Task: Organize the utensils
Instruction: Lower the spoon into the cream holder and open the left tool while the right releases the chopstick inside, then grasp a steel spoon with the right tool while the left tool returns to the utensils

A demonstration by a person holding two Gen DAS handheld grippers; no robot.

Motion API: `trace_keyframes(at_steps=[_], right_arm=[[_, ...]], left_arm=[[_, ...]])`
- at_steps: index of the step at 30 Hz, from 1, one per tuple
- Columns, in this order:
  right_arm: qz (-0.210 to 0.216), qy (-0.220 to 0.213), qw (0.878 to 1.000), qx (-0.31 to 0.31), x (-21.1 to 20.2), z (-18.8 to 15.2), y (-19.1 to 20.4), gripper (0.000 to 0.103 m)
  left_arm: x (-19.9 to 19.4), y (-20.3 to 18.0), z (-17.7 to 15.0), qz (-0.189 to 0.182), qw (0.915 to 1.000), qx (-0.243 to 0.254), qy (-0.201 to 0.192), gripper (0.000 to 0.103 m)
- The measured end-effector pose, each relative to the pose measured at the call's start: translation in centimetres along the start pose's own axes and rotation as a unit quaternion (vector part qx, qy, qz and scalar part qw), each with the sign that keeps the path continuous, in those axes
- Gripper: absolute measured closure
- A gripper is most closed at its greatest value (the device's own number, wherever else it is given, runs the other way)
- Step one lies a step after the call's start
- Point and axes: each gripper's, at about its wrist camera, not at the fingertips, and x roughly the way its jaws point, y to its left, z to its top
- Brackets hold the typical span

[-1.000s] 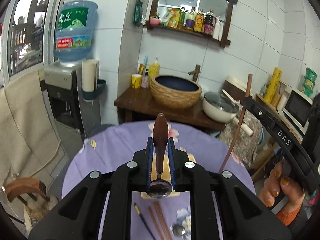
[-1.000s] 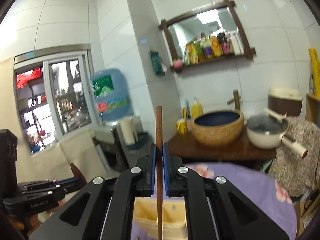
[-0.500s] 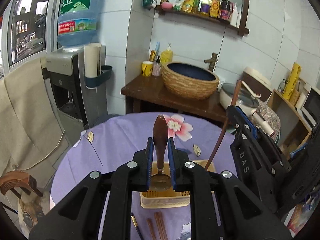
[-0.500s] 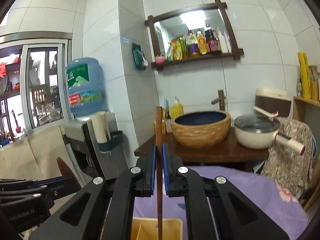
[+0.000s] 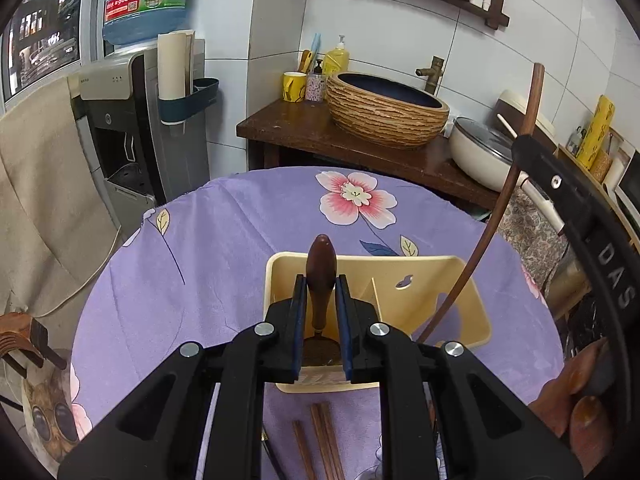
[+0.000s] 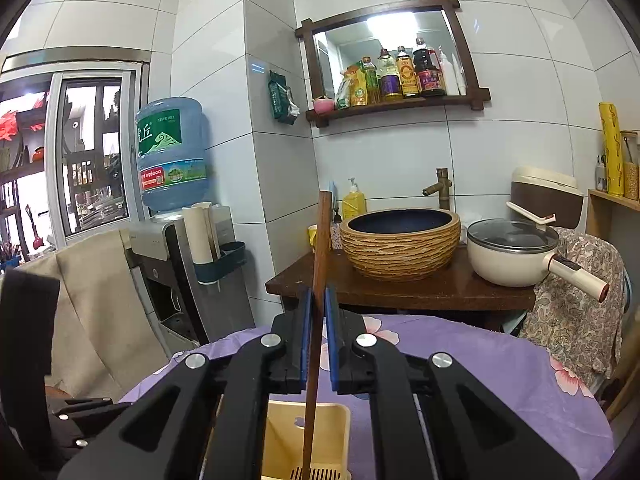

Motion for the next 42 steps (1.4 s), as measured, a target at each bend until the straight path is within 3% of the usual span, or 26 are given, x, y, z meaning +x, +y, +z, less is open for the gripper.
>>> trace_keyframes(at_steps=[5,9,14,15,16,18,20,24,27,32,36,39,42], right_arm=[[-0.003,0.008,1.000,0.001,0.3,0.0,-0.5,0.096],[-0.009,0.014,1.000,0.002,0.7,0.0,-0.9,0.096],[-0.005,0.021,1.000,0.011,0.9,-0.1,-1.6,0.095],[-0.001,0.024,1.000,0.012,0.9,-0.2,-1.6,0.094],[0.000,0.024,1.000,0.013,0.8,-0.2,-1.7,0.090],[0.002,0.020,1.000,0.019,0.2,-0.4,-2.0,0.067],[0.003,0.020,0.999,0.029,-0.8,-0.5,-2.4,0.054],[0.009,0.061,0.998,0.035,-3.2,-1.5,-3.1,0.046],[0.012,0.103,0.994,0.027,-5.3,-3.6,-3.5,0.043],[0.028,0.174,0.984,-0.024,-7.6,-8.7,-2.9,0.043],[0.031,0.220,0.974,-0.044,-8.6,-12.7,-2.4,0.043],[0.031,0.258,0.964,-0.057,-8.3,-15.2,-2.1,0.055],[0.054,0.276,0.958,-0.060,-8.6,-16.7,-1.4,0.055]], left_arm=[[1.2,0.1,-0.4,-0.009,0.9999,-0.002,0.011,0.088],[0.8,0.0,-0.3,-0.016,0.9999,0.004,-0.006,0.087],[-0.9,0.2,-0.5,-0.024,0.9994,0.005,-0.025,0.063],[-1.4,0.2,-0.7,-0.023,0.9992,0.005,-0.033,0.052],[-2.1,0.3,-0.9,-0.018,0.9989,0.004,-0.044,0.039],[-3.6,0.7,-1.8,-0.012,0.9976,0.000,-0.068,0.026],[-4.7,1.2,-2.8,-0.005,0.9970,0.003,-0.078,0.022],[-6.4,2.5,-5.6,0.037,0.9964,0.010,-0.075,0.009],[-6.5,4.1,-8.4,0.060,0.9969,0.001,-0.050,0.008],[-5.3,5.8,-13.1,0.057,0.9980,-0.022,0.012,0.008],[-4.8,6.2,-16.1,0.066,0.9972,-0.025,0.026,0.008],[-4.3,6.1,-17.7,0.079,0.9959,-0.023,0.036,0.008],[-3.7,6.2,-18.7,0.071,0.9958,-0.028,0.051,0.011]])
